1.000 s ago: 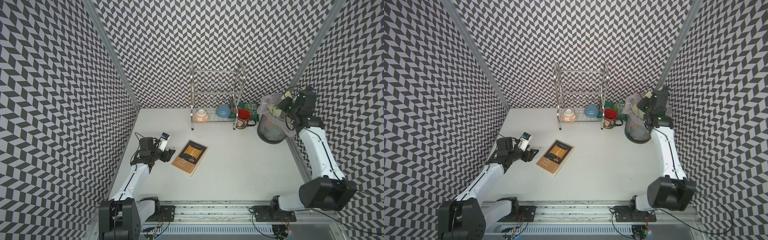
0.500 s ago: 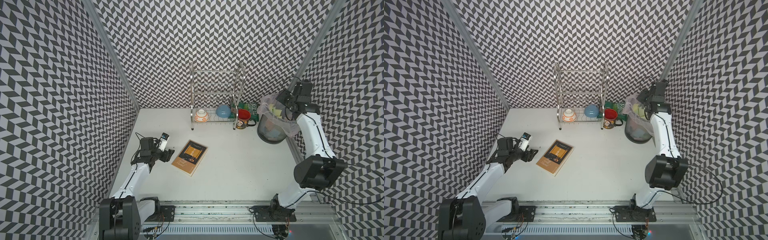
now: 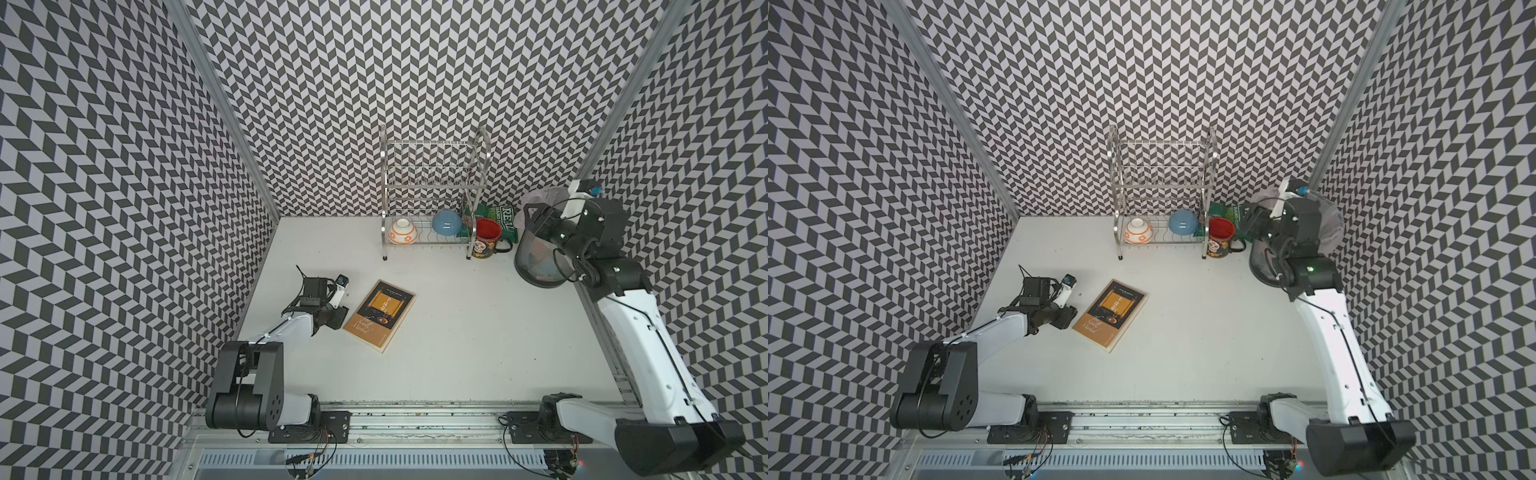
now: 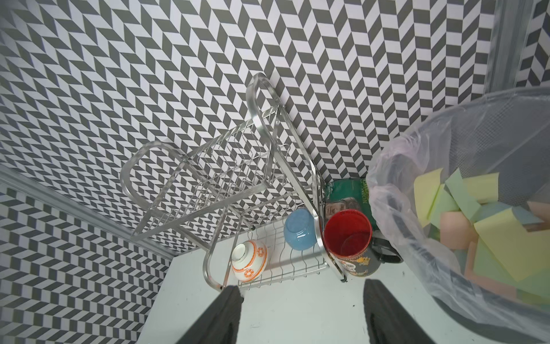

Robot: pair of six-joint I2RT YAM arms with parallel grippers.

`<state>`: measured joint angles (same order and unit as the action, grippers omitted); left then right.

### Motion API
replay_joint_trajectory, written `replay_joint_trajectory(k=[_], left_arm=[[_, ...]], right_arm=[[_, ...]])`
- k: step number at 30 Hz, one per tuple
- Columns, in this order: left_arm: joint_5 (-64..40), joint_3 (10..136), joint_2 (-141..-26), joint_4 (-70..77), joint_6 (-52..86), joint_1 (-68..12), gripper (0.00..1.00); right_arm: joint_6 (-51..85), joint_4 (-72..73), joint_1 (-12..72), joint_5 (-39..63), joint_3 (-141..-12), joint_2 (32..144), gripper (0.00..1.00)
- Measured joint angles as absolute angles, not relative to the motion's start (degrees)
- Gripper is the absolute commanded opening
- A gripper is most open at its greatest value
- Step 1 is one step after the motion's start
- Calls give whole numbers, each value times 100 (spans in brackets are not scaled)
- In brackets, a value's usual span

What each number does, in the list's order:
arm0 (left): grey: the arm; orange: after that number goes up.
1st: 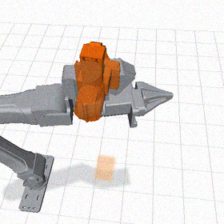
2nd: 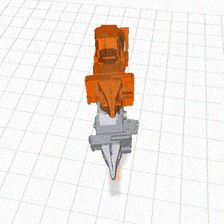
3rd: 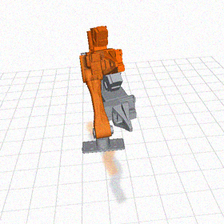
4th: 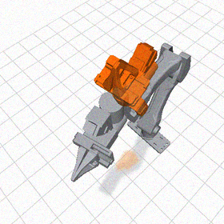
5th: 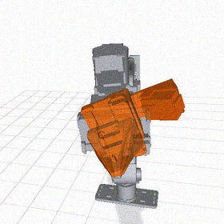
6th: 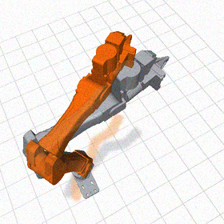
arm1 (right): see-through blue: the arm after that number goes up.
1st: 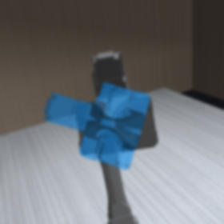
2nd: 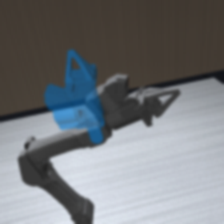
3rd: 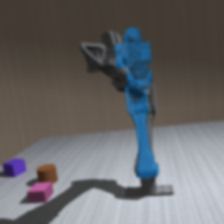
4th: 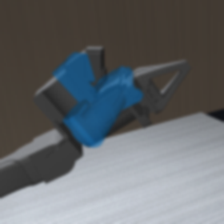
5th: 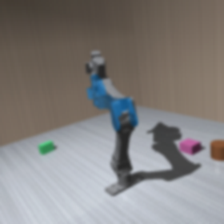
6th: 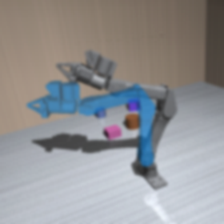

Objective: Peel off the used sticky note
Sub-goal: Adjust the book at the center of the board.

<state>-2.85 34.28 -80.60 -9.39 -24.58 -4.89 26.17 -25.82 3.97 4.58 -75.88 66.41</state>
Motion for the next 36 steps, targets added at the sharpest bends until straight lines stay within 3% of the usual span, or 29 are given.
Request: replay_joint_trajectory(k=[10, 24, 31, 36], left_arm=[[128, 3430, -8176, -864, -2486, -1151, 63], [-622, 3470, -8084, -1415, -2770, -1839, 66], [-762, 3625, -7277, -2064, -2729, -1754, 76], [-1116, 4088, -6270, -1927, -2408, -1114, 86]], right_arm=[[2709, -2331, 384, 609, -6602, 5894, 68], [2768, -2062, 384, 867, -6012, 5767, 68], [2596, -1848, 384, 1138, -5419, 5765, 70], [2285, -1614, 572, 1035, -4652, 5374, 73]])
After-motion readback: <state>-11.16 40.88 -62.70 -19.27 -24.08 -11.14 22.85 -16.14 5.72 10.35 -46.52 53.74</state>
